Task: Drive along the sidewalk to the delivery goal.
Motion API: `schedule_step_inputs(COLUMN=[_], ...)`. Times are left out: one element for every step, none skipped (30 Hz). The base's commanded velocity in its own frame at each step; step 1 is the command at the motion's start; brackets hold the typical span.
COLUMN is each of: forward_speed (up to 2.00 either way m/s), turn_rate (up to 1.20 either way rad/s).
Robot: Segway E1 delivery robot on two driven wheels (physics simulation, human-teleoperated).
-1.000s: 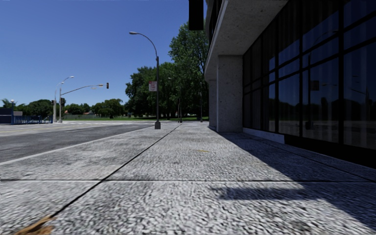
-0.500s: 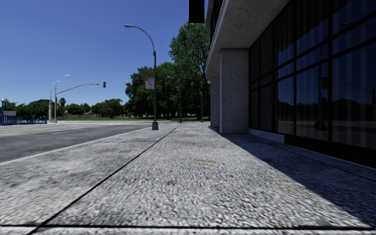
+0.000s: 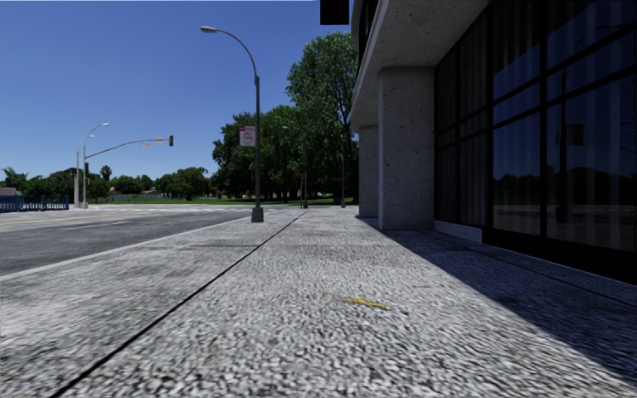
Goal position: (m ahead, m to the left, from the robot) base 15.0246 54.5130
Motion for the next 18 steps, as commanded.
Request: schedule_step_inputs(forward_speed=[2.0, 2.0, 2.0, 2.0, 2.0, 2.0, 2.0, 2.0, 2.0, 2.0, 2.0, 2.0, 2.0, 2.0, 2.0, 2.0, 2.0, 2.0], turn_rate=[0.0, 0.0, 0.0, 0.0, 0.0, 0.0, 0.0, 0.0, 0.0, 0.0, 0.0, 0.0, 0.0, 0.0, 0.0, 0.0, 0.0, 0.0])
